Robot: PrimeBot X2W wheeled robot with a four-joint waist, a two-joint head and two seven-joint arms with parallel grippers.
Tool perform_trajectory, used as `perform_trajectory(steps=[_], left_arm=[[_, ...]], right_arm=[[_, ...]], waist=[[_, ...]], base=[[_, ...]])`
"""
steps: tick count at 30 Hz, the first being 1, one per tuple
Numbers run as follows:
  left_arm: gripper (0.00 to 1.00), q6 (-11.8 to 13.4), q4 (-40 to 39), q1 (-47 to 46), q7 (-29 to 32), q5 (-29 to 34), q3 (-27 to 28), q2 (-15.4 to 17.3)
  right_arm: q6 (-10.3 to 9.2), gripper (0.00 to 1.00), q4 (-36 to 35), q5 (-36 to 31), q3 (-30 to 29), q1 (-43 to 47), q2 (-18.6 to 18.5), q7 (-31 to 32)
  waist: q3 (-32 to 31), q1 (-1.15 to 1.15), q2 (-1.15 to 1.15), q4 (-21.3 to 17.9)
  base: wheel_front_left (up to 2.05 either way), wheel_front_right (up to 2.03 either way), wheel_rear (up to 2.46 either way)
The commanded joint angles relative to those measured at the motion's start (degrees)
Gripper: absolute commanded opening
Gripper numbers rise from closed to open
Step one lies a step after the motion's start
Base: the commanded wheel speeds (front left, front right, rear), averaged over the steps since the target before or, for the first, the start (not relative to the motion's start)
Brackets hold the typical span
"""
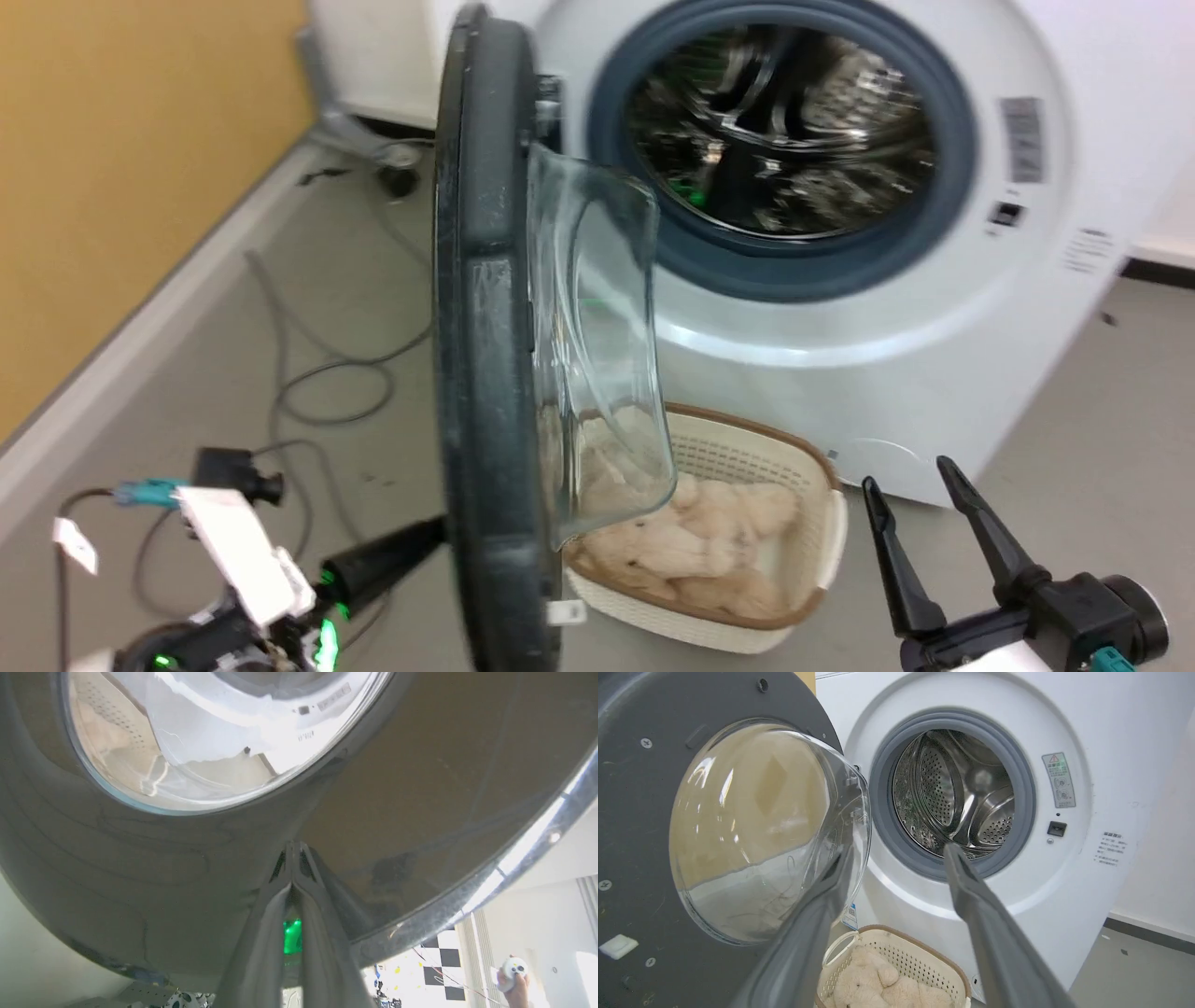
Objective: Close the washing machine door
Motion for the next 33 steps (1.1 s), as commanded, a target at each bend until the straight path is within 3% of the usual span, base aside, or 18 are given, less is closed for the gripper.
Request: perform_trajectory(steps=[1, 7, 15, 24, 33], left_arm=[[0.0, -0.1, -0.44, 1.12, -0.48, -0.88, -0.88, -0.59], [0.0, -2.2, 0.67, 2.99, -4.37, -1.78, -5.34, -1.31], [0.0, -6.59, 3.33, 2.29, -15.1, -6.48, -13.75, -1.45], [0.0, -9.61, 8.31, -4.55, -34.02, -8.4, -22.12, -1.46], [0.0, -10.31, 16.74, -15.55, -54.0, -8.74, -27.85, -1.46]], right_arm=[[0.05, 1.0, -0.05, 0.23, -0.27, 0.58, 0.2, -0.26], [0.05, 1.0, -0.53, -0.22, -0.58, -0.07, 0.21, -0.26], [0.05, 1.0, -1.0, -0.01, -1.01, -1.8, 0.05, -0.26], [0.05, 1.0, -1.01, 0.85, -1.56, -3.49, -0.05, -0.26], [0.05, 1.0, -0.96, 1.29, -1.63, -4.29, 0.05, -0.26]], waist=[[0.39, 0.0, 0.0, -3.24], [2.41, 0.0, 0.0, -10.14], [6.22, 0.0, 0.0, -19.6], [9.91, 0.0, 0.0, -27.78], [11.83, 0.0, 0.0, -32.52]], base=[[0.0, 0.0, 0.0], [0.0, 0.0, 0.0], [0.0, 0.0, 0.0], [0.0, 0.0, 0.0], [0.0, 0.0, 0.0]])
